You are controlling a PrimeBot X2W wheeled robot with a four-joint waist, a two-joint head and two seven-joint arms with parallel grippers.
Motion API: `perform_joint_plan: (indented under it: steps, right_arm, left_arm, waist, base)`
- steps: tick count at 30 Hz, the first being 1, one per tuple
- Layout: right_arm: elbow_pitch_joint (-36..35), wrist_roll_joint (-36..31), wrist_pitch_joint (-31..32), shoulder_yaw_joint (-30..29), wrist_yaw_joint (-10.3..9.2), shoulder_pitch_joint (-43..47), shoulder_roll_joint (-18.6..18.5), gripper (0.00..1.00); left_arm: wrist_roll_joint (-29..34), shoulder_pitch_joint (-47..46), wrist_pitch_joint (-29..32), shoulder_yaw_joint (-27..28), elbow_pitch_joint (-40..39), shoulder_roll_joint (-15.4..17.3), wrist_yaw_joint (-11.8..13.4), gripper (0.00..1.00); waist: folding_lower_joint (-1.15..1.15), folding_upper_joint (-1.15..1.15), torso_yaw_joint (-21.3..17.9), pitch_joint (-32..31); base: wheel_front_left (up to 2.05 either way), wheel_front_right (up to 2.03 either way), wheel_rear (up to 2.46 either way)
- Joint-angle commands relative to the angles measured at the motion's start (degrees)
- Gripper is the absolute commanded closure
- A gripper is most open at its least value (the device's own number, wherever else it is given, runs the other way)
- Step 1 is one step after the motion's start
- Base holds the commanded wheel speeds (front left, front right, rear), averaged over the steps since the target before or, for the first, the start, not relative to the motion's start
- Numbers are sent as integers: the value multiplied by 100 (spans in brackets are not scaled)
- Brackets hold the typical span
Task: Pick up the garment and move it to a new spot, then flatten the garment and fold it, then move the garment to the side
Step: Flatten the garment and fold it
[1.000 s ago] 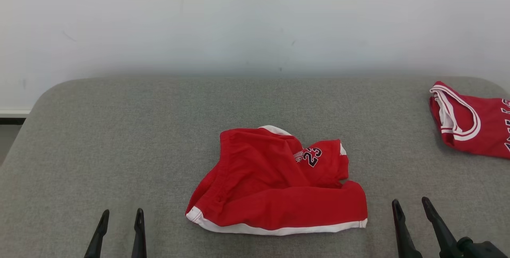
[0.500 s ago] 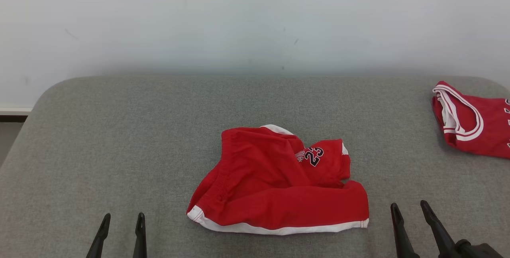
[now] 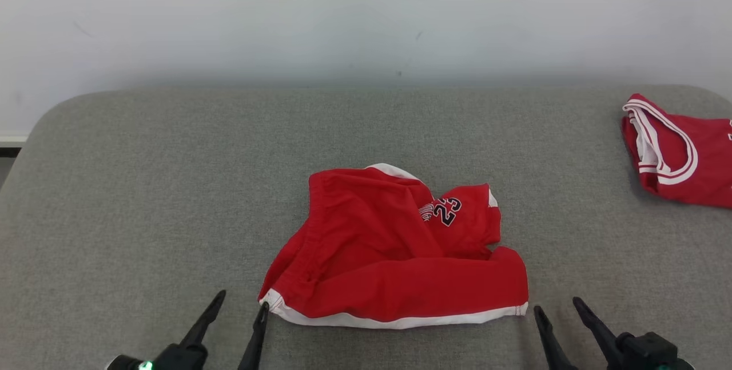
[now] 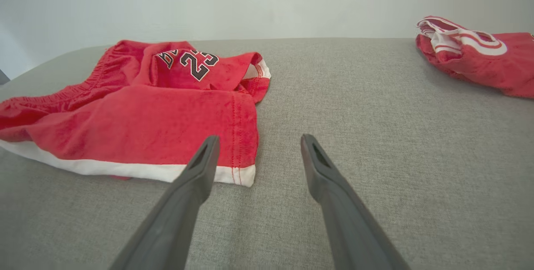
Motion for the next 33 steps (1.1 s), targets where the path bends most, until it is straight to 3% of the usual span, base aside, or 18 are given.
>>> perform_joint_plan:
  steps: [1,9,17,18,19,20,25,30,33]
  right_arm:
    - [154,55,10,147,-15,-167,-56,0]
    - [1027,356,-25,991,-15,-994,-155,0]
    - [1853,794,-77,1716,-15,-1563,-80,0]
    - [1927,842,-85,1798,-15,-1601,-71,33]
    - [1970,897,-78,1862,-15,-1649,-59,58]
    - [1996,955,-79,1914,-15,-1696,-47,100]
    - [1825,1084,-104,1967,-15,-1803,-105,100]
    - [1244,1026,-105,1729,-15,-1571,-194,100]
    - [538,962,-106,1484,-15,-1381,-308,100]
  left_arm:
    - [-117,-224,-17,-231,165,114,9,0]
    - [-585,-1210,-17,-1323,1039,640,10,0]
    - [-1048,-1729,-17,-1982,1730,761,10,0]
    - [-1125,-1742,-17,-2030,1770,763,10,24]
    - [-1184,-1765,-17,-2043,1764,767,9,57]
    - [-1189,-1774,-17,-2061,1758,778,9,100]
    - [-1345,-1596,-17,-1992,1545,732,9,100]
    - [-1422,-1354,-17,-1669,1034,657,10,100]
    - [-1386,-1230,-17,-1446,517,633,10,100]
  waist:
    - [0,0,-57,152]
    - [0,0,-193,572]
    - [0,0,-276,698]
    - [0,0,-283,703]
    - [0,0,-286,706]
    - [0,0,-287,707]
    - [0,0,-293,651]
    - [0,0,-278,586]
    - [0,0,-283,523]
  base:
    - [0,0,0]
    - [0,0,0]
    - [0,0,0]
    - [0,0,0]
    - [0,0,0]
    - [0,0,0]
    - [0,0,0]
    - [0,0,0]
    - [0,0,0]
